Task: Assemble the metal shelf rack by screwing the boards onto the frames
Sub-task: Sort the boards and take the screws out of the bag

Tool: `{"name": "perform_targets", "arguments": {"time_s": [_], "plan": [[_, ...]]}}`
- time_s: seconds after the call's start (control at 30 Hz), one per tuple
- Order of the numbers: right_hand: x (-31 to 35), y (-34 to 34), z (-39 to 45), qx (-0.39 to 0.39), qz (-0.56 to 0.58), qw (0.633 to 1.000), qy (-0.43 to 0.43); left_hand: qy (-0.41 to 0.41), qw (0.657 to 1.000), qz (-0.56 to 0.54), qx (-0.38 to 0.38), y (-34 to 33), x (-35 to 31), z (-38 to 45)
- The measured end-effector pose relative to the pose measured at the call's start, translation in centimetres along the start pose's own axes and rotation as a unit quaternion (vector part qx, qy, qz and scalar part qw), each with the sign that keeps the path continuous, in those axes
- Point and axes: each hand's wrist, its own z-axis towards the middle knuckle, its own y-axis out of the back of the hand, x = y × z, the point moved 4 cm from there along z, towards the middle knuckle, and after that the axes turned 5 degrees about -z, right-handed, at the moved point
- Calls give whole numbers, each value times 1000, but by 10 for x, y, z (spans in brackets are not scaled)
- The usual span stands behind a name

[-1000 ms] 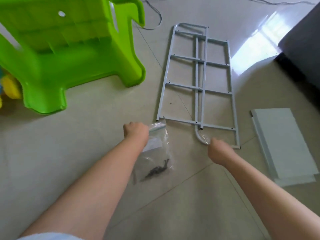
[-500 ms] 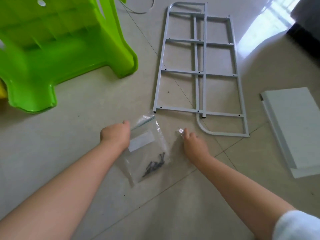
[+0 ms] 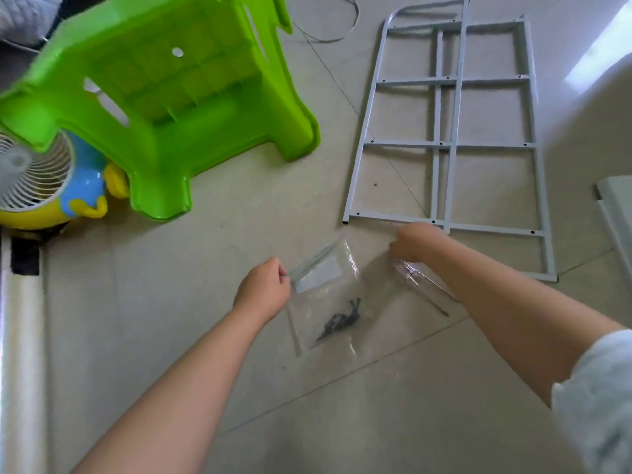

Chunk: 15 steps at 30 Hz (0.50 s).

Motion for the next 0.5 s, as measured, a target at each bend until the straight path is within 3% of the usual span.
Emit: {"name": "perform_targets", "arguments": {"time_s": [0.1,0.23,0.33,0.5], "plan": [[-5,3,-2,3,22,999,29,41,999,-17,-1,-10,13,3],[-2,2,-18,-3,73,995,70,32,997,62,-17,-8,7,13],[2,4,-28,-19,166,983,77,33,996,83,-7,-3,-10,14],[28,6,-40,61,499,863,53,10,992,-124,11,11,-29,16]]}}
